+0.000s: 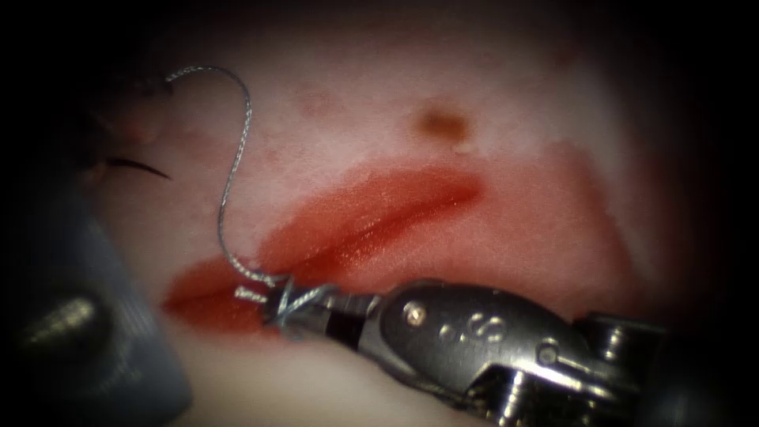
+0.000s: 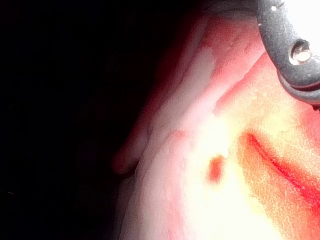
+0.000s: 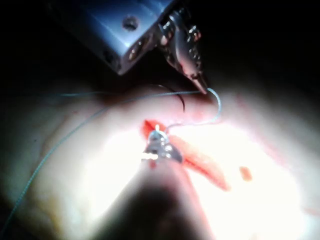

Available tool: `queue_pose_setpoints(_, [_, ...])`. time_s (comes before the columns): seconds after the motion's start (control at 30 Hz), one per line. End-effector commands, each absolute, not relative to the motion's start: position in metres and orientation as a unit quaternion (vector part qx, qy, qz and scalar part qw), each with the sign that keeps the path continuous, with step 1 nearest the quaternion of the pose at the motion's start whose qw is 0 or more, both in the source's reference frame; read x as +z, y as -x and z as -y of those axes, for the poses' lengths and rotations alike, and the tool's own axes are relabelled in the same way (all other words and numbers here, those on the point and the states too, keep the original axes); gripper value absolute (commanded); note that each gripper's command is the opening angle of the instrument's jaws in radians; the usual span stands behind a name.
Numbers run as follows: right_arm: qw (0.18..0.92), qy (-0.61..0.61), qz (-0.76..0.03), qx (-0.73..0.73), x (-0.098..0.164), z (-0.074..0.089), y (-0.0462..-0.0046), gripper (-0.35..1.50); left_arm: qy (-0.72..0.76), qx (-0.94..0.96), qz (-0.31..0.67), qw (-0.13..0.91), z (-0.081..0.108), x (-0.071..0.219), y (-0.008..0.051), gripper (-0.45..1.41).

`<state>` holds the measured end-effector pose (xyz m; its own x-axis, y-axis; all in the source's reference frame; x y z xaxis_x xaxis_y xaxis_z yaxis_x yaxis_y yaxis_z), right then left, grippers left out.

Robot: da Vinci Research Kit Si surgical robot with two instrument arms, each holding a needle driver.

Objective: Wound Closure
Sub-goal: Pull the right gripper down and the left gripper up to tighten the knot.

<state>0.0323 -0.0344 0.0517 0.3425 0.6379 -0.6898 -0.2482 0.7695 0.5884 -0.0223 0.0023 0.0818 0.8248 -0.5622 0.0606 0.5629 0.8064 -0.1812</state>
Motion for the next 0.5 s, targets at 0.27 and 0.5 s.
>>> queue_pose_setpoints(0.27, [0.795, -0.194, -0.504, 0.277, 0.0513, 0.0337, -0.0334, -0.35, 0.097, -0.300, 0.004, 0.949, -0.0033, 0.0814, 0.0225, -0.45])
queue_pose_setpoints(0.5, [0.795, -0.194, -0.504, 0.277, 0.0513, 0.0337, -0.0335, -0.35, 0.093, -0.304, 0.006, 0.948, -0.0034, 0.0813, 0.0226, -0.45])
